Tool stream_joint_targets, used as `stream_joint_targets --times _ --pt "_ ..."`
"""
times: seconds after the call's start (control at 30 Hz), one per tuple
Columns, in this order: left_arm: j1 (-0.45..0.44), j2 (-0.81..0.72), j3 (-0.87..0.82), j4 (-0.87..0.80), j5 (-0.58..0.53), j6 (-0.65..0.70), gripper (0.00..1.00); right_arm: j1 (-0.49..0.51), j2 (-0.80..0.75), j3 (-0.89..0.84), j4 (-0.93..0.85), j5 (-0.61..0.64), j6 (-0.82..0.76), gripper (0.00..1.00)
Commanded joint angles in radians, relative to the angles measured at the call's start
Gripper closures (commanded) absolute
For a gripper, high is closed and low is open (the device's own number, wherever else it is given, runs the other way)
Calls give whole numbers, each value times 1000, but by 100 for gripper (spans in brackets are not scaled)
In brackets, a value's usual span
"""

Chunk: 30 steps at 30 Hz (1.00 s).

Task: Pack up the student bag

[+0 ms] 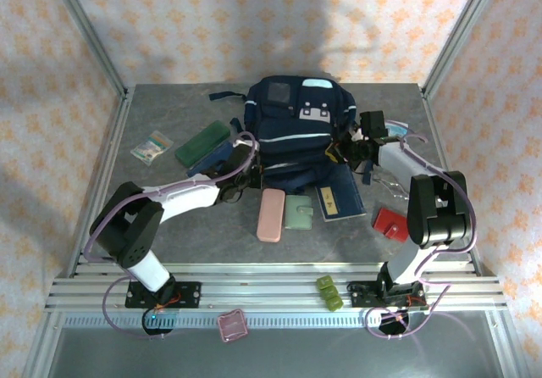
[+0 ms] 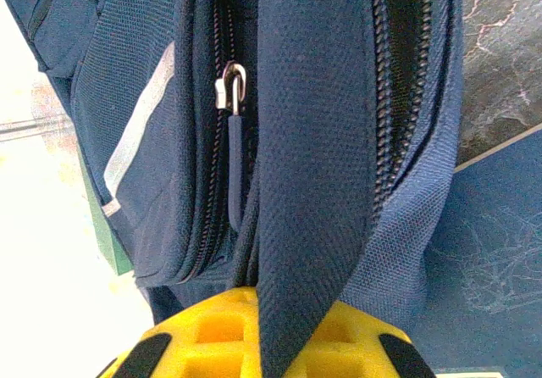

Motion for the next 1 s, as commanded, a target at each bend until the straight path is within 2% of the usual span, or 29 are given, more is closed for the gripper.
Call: stream_joint_targets --times 0.0,0.03,0.07,0.13,0.2,0.4,0.47,0.57,0.6,0.77,0.97 --pt "44 -18 -30 -106 -136 -5 100 -51 -33 0 115 153 16 100" --pt "40 -12 -21 -103 -111 -7 100 -51 -32 -2 120 135 21 100" --pt "33 -10 -18 -91 -91 -8 100 -50 -30 -2 121 115 25 94" --pt "-2 -8 -9 -61 -59 -1 100 -37 -42 -4 103 86 36 63" --pt "-38 2 15 -61 -46 2 100 -11 -77 -15 77 72 47 46" --pt "-80 37 32 -33 -6 -5 100 46 -264 -92 -2 69 71 27" --pt "-86 38 30 -24 7 -1 100 64 -319 -130 0 68 113 25" --pt "-99 35 33 -11 24 8 100 116 -368 -245 116 7 282 36" --pt "-103 37 38 -6 26 10 100 140 -364 -267 144 -3 308 36" --pt "-119 47 64 20 62 11 100 218 -249 -226 145 -32 325 29" --pt "-153 67 100 35 77 13 100 259 -152 -163 151 41 414 25"
